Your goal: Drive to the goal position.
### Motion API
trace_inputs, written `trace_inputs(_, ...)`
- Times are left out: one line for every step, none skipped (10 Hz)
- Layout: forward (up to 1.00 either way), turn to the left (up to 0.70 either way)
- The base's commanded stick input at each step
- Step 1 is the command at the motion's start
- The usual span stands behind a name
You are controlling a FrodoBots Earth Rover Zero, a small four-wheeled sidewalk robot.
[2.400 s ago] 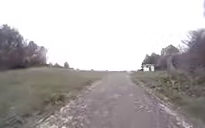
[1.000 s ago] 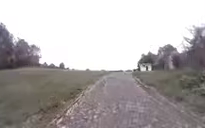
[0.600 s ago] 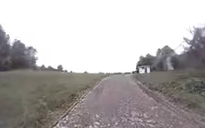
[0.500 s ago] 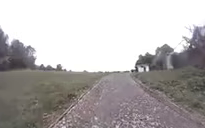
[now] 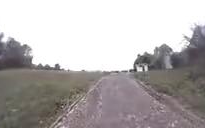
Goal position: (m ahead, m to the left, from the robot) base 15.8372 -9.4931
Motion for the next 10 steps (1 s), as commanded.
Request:
trace_inputs(0.85,0.00)
trace_inputs(0.85,0.00)
trace_inputs(0.85,0.00)
trace_inputs(0.85,0.00)
trace_inputs(0.85,0.00)
trace_inputs(0.85,0.00)
trace_inputs(0.85,-0.01)
trace_inputs(0.85,-0.17)
trace_inputs(0.85,0.00)
trace_inputs(0.85,0.00)
